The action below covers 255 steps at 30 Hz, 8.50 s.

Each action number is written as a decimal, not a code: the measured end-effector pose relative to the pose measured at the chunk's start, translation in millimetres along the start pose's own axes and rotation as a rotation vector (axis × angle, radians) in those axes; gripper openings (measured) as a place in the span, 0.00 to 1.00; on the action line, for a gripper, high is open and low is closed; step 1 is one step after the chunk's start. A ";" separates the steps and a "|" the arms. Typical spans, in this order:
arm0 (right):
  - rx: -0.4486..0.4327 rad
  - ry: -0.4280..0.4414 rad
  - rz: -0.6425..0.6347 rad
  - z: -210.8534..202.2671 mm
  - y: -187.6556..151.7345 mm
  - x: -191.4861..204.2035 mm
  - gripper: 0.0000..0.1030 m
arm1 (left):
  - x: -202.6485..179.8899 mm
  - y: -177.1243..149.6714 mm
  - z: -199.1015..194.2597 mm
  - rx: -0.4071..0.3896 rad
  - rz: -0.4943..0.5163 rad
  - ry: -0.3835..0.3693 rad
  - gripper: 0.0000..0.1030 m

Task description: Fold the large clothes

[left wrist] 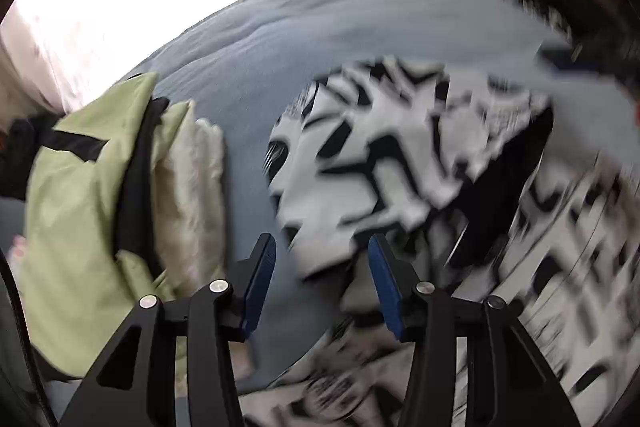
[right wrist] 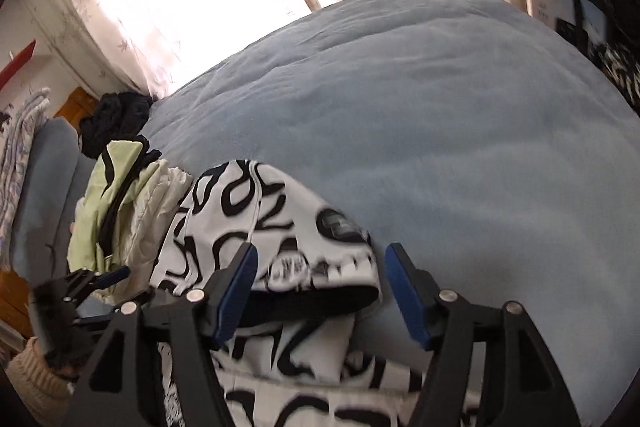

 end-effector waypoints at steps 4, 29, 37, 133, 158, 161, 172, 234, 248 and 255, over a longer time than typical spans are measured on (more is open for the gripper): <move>0.064 0.021 -0.021 39.0 18.6 7.7 0.64 | -6.3 24.2 28.6 0.019 -0.115 -0.084 0.45; -0.047 0.186 -0.285 13.1 -16.1 84.6 0.04 | -44.5 -47.1 32.3 0.070 -0.255 -0.196 0.40; -0.079 0.255 -0.534 -79.9 -135.7 135.7 0.04 | -60.4 -160.5 -53.5 0.036 -0.296 -0.255 0.40; -0.056 -0.120 0.083 -24.5 -191.1 24.6 0.31 | -94.7 -177.7 -32.9 -0.065 -0.503 -0.091 0.11; 0.023 -0.125 -0.137 -54.2 -321.1 90.7 0.56 | -156.3 -269.9 -90.6 -0.001 -0.450 -0.122 0.17; 0.059 -0.120 -0.113 -53.6 -324.0 89.4 0.58 | -157.5 -277.2 -103.8 0.000 -0.453 -0.118 0.17; 0.093 -0.055 0.016 -87.3 -338.7 94.7 0.58 | -155.9 -292.5 -161.9 -0.041 -0.469 -0.104 0.21; -0.063 -0.008 -0.055 -108.6 -328.0 161.5 0.58 | -53.0 -381.8 -90.0 -0.129 -1.098 -0.434 0.50; -0.144 -0.136 -0.196 -46.1 -245.9 158.0 0.17 | -14.7 -333.9 -68.3 -0.216 -1.096 -0.320 0.28; -0.036 -0.177 -0.200 5.1 -264.6 123.9 0.16 | -34.4 -296.7 -125.9 -0.369 -0.838 -0.065 0.10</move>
Point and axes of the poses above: each gripper's, at about its wrist camera, not at the fingertips, and z roughly the way its jaws point, x to its left, y to its top, the point moved 8 cm from there along z, roughly the way its jaws point, and after that the axes turned 6 degrees about x, right-handed, at the moved point
